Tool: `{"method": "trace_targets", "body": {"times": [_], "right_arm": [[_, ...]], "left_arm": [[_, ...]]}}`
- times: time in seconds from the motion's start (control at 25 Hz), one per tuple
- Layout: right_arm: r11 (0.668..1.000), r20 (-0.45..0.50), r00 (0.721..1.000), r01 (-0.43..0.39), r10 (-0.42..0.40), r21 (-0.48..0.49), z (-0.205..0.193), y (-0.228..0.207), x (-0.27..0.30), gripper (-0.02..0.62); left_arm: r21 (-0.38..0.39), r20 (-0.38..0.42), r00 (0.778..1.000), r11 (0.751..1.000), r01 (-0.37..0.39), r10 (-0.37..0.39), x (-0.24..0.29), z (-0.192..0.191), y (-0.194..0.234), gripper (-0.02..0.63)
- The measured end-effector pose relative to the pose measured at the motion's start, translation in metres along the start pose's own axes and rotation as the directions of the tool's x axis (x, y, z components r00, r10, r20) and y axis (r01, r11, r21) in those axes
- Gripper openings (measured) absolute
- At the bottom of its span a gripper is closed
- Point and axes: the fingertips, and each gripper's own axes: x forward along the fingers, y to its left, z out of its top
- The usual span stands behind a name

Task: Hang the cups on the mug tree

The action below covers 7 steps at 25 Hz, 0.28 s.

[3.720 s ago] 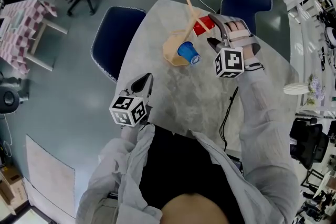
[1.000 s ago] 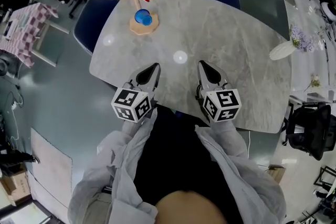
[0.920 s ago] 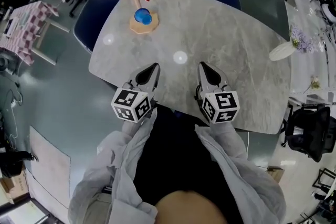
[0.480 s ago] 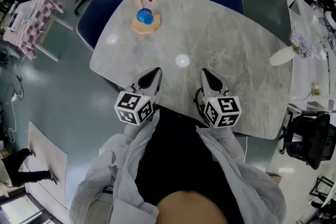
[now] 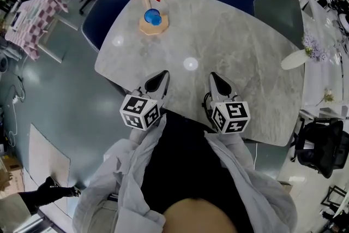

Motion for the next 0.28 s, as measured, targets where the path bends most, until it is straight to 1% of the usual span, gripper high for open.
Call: {"method": "trace_targets", "body": {"times": [0.28], "right_arm": [[1.0, -0.006, 1.0, 0.003, -0.003, 0.003, -0.0054, -0.0041, 0.0001, 0.012]], "left_arm": [[0.0, -0.011, 1.0, 1.0, 0.009, -0.009, 0.0052, -0.0067, -0.0013, -0.002]]}}
